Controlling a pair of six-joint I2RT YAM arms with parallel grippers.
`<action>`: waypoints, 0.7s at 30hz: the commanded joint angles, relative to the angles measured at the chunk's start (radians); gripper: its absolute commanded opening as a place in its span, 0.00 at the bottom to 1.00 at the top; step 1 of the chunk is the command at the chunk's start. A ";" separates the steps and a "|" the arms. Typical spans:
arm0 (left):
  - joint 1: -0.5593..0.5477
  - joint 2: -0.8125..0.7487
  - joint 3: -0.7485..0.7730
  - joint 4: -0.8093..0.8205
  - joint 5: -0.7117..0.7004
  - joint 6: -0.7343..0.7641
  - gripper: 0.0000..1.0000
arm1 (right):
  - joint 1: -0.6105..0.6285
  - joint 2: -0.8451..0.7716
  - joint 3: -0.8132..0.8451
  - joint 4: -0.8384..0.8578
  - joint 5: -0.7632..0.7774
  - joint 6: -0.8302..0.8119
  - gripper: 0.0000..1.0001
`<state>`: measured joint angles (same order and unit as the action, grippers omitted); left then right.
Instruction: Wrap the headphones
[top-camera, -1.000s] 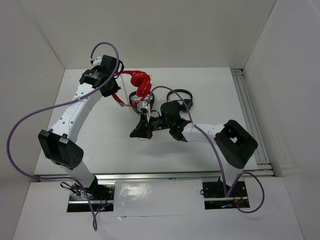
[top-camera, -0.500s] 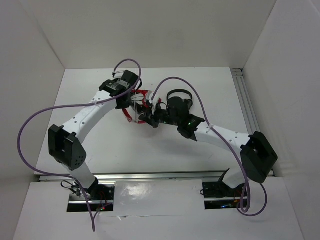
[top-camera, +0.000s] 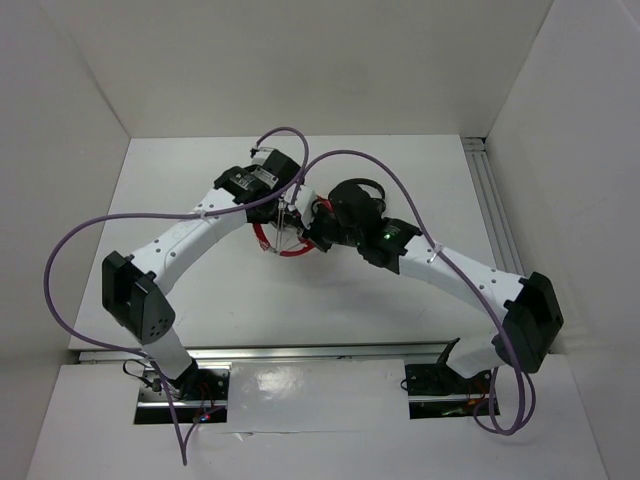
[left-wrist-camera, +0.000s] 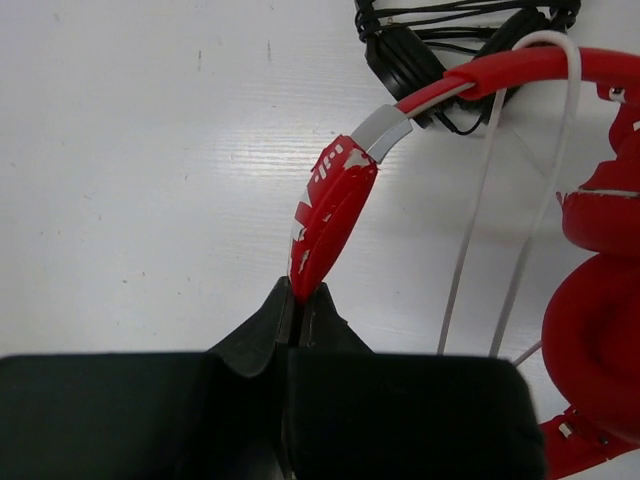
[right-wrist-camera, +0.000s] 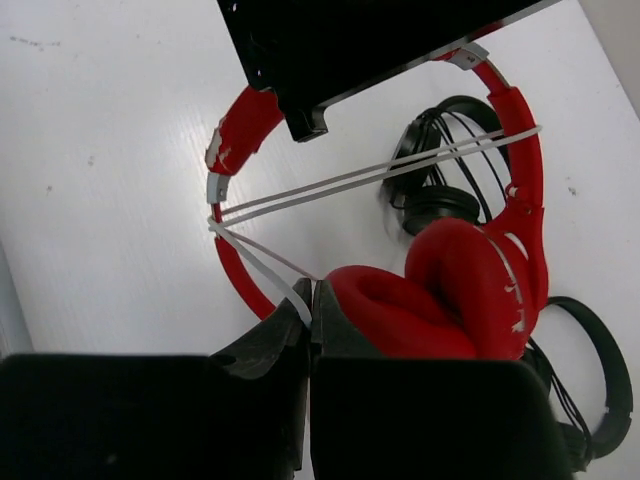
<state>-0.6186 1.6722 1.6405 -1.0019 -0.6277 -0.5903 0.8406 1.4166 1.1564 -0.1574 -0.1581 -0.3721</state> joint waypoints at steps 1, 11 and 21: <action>-0.007 -0.003 0.022 -0.026 0.008 0.072 0.00 | -0.035 -0.058 0.094 -0.060 -0.072 -0.056 0.00; 0.003 -0.118 -0.094 0.039 0.146 0.159 0.00 | -0.025 -0.177 -0.139 0.386 0.342 0.007 0.15; 0.003 -0.161 -0.139 0.048 0.163 0.141 0.00 | -0.034 0.042 -0.070 0.473 0.377 0.071 0.15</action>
<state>-0.6182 1.5749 1.4979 -0.9657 -0.4908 -0.4686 0.8181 1.4212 1.0401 0.1844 0.1730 -0.3283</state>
